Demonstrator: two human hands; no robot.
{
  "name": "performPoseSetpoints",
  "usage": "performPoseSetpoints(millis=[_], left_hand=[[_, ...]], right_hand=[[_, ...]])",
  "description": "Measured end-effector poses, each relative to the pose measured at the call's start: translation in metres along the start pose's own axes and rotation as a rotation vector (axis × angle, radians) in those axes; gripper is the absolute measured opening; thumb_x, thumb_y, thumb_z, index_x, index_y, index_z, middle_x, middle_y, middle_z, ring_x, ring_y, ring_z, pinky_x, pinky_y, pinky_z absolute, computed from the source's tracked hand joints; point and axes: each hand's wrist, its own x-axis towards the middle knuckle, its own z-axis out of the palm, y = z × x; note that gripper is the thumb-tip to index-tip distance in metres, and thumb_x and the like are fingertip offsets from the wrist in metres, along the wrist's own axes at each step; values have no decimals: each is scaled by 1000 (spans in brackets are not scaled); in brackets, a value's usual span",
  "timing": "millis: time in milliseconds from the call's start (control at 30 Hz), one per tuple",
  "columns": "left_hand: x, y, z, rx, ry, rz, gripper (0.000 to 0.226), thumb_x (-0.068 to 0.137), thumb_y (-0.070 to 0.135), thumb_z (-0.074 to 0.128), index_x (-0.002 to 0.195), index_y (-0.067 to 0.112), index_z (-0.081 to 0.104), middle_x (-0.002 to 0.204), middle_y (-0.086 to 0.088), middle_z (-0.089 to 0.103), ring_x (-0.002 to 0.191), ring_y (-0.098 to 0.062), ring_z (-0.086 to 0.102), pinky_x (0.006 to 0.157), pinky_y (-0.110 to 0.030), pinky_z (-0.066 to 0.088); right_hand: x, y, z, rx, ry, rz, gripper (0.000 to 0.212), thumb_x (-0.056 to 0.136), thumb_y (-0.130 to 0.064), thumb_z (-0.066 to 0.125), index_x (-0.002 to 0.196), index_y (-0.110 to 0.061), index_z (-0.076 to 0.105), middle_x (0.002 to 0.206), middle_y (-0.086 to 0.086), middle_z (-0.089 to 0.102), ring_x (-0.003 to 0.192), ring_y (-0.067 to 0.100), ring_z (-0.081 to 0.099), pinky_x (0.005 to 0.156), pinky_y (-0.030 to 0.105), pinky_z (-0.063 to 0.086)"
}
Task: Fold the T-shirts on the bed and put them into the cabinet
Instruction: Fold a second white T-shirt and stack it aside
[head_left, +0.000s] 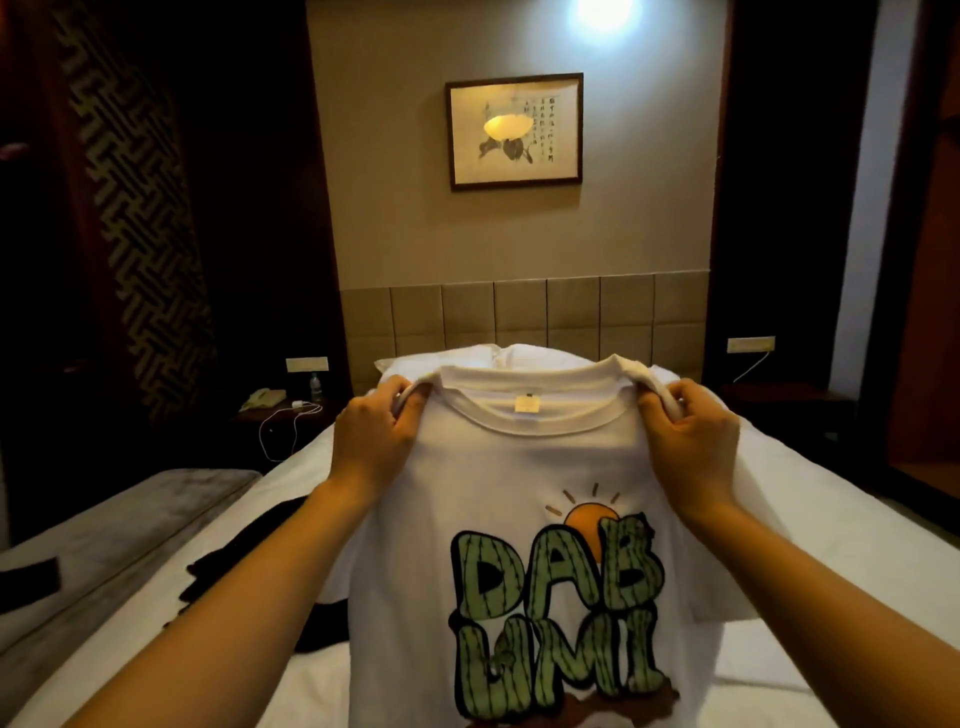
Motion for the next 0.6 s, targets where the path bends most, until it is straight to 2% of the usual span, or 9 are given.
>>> performPoseSetpoints(millis=[67, 200, 300, 467, 600], left_hand=[[-17, -14, 12, 27, -61, -37, 36, 96, 50, 47, 74, 23, 53, 52, 12, 39, 47, -16, 45, 43, -26, 24], [-56, -48, 41, 73, -199, -134, 37, 97, 51, 50, 76, 21, 54, 52, 5, 42, 50, -26, 49, 44, -29, 25], [-86, -69, 62, 103, -309, -206, 39, 99, 48, 52, 77, 16, 56, 53, 0, 45, 48, -22, 48, 42, -32, 26], [-133, -102, 105, 156, -447, -324, 43, 101, 47, 50, 74, 14, 53, 56, -7, 47, 49, -23, 49, 46, -39, 35], [-159, -130, 141, 208, -521, -395, 46, 101, 49, 48, 69, 15, 47, 57, -8, 45, 50, -22, 47, 46, -36, 29]], right_hand=[[-19, 15, 9, -35, -51, 53, 26, 95, -27, 65, 75, -12, 59, 62, -1, 53, 53, 9, 47, 50, 22, 31], [-58, 56, 28, -100, -181, 184, 33, 96, -33, 63, 73, -10, 60, 60, 3, 57, 53, 21, 51, 49, 30, 33], [-89, 81, 41, -144, -282, 286, 34, 97, -34, 60, 73, -11, 58, 58, 1, 54, 52, 19, 50, 48, 30, 33], [-127, 126, 67, -204, -434, 428, 36, 99, -35, 56, 70, -15, 51, 57, -4, 50, 54, 17, 48, 49, 31, 32], [-147, 159, 91, -241, -518, 511, 39, 100, -36, 54, 66, -18, 47, 58, -1, 51, 55, 19, 48, 49, 34, 29]])
